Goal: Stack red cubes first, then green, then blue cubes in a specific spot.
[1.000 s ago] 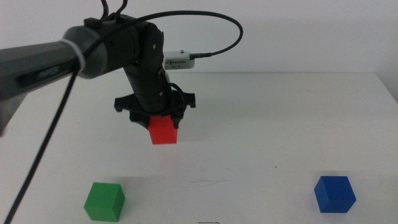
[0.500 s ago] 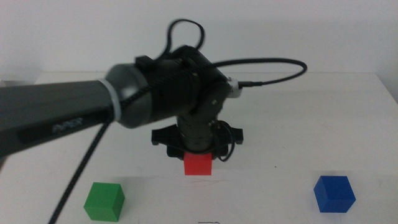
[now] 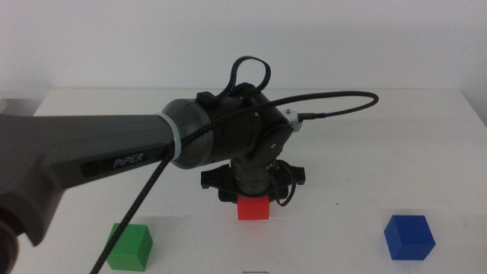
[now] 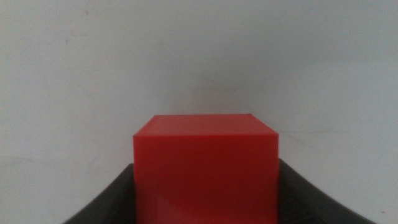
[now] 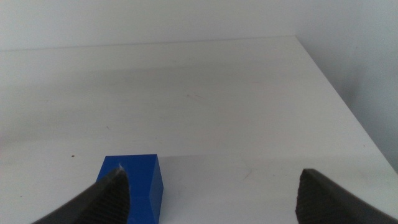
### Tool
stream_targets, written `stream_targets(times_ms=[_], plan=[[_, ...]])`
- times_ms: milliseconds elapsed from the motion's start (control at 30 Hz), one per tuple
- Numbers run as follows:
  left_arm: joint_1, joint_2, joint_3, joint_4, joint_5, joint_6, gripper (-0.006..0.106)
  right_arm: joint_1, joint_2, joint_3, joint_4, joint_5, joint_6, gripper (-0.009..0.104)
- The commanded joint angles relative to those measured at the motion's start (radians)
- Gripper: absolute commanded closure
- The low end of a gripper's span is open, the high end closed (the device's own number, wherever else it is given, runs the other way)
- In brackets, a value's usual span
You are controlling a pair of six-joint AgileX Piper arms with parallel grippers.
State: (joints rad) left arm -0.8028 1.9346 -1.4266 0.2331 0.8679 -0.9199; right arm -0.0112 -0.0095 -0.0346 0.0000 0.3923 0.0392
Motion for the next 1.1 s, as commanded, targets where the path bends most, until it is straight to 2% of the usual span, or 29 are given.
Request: stream_targets(times_ms=[0, 567, 833, 933, 1067], plan=[[-0.002, -0.045, -0.026, 0.020, -0.022, -0.022, 0.102, -0.003, -0.023, -0.026, -0.009, -0.073, -0.009, 0.015], [-0.002, -0.017, -0.026, 0.060, -0.065, -0.042, 0.102, -0.003, -0.023, -0.026, -0.009, -0.073, -0.009, 0.015], [-0.002, 0.006, -0.026, 0.040, -0.058, -0.042, 0.102, -0.003, -0.023, -0.026, -0.009, -0.073, -0.009, 0.015], [-0.002, 0.006, -0.026, 0.031, -0.059, -0.073, 0.099, -0.003, -0.023, -0.026, -0.009, -0.073, -0.009, 0.015], [-0.002, 0.006, -0.026, 0.033, -0.056, -0.091, 0.090, -0.003, -0.023, -0.026, -0.009, -0.073, -0.009, 0.015]])
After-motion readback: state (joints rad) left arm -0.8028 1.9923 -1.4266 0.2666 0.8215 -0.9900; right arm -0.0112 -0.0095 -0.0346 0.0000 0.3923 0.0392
